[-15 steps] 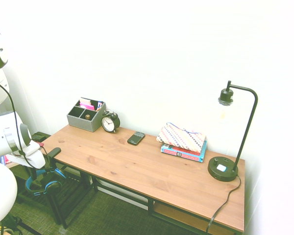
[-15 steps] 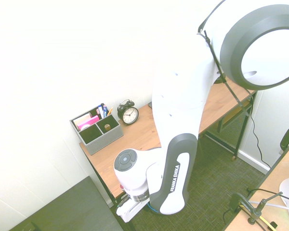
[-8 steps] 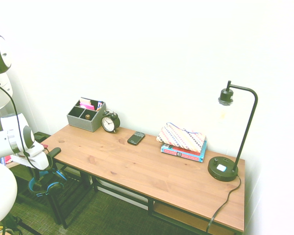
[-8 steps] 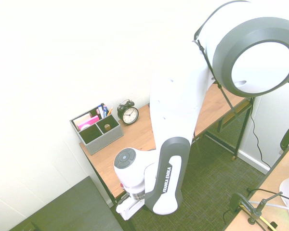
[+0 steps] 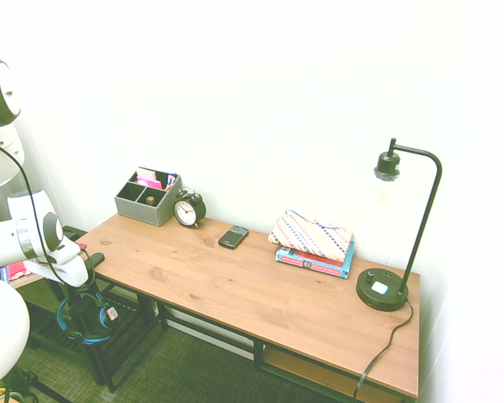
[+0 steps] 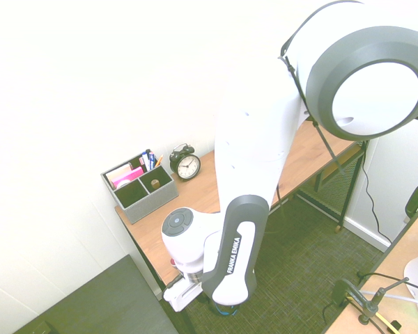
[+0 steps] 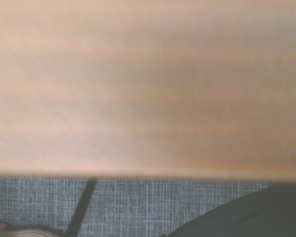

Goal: Hang the headphone

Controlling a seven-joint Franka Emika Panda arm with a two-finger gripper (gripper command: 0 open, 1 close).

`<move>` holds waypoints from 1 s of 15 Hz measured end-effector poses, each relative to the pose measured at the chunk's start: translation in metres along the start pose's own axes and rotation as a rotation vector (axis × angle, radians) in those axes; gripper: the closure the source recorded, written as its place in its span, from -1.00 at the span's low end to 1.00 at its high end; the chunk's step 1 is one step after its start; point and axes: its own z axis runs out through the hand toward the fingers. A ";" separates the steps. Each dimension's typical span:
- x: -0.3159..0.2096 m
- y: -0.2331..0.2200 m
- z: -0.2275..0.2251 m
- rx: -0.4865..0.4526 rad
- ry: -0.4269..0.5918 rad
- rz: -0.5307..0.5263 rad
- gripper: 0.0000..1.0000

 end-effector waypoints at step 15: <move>0.095 0.094 -0.235 0.034 0.072 0.007 -1.00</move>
